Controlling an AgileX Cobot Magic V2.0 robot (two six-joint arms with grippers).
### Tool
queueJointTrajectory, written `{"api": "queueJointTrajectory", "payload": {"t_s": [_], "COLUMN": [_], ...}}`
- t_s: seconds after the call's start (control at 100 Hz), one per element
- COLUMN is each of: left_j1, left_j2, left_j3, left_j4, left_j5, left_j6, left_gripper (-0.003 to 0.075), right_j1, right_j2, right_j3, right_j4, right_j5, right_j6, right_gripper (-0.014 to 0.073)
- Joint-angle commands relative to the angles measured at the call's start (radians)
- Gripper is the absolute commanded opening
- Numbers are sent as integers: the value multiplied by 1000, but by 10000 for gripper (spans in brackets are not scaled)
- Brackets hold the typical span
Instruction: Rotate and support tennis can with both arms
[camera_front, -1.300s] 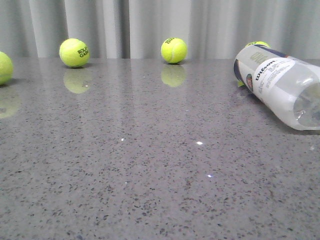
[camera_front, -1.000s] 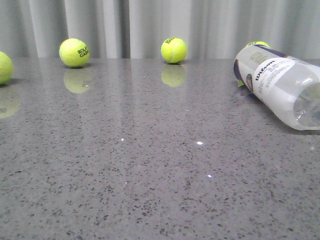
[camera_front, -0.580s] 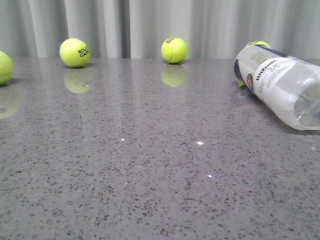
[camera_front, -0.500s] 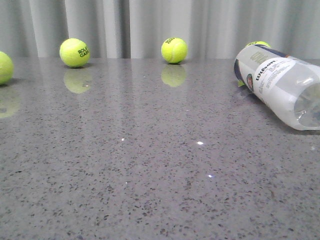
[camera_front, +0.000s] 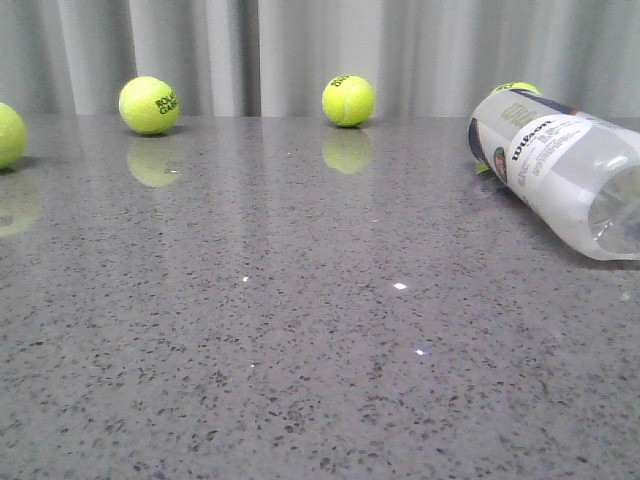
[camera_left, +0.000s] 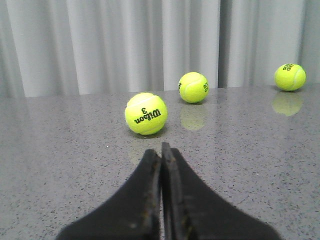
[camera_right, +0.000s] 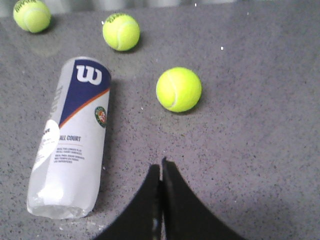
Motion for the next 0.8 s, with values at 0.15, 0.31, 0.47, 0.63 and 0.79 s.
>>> {"api": "queueJointTrajectory", "payload": {"t_s": [0.15, 0.31, 0.47, 0.63, 0.79], "left_j1": [3, 3, 3, 3, 3], "left_j2": [-38, -38, -38, -38, -38], "left_j3": [48, 48, 48, 48, 48], "left_j4": [-7, -7, -7, -7, -7], "left_j5": [-83, -83, -83, -83, -83], "left_j6": [-9, -9, -9, -9, -9], "left_gripper": [-21, -21, -21, -21, -21], "right_j1": [1, 1, 1, 1, 1], "right_j2": [73, 73, 73, 94, 169], "right_j3": [-35, -35, -35, -37, -37], "right_j4": [-1, -1, 40, 194, 407], "right_j5": [23, 39, 28, -33, -86], "right_j6": [-2, -2, -2, -111, -301], "right_gripper": [208, 666, 635, 635, 635]}}
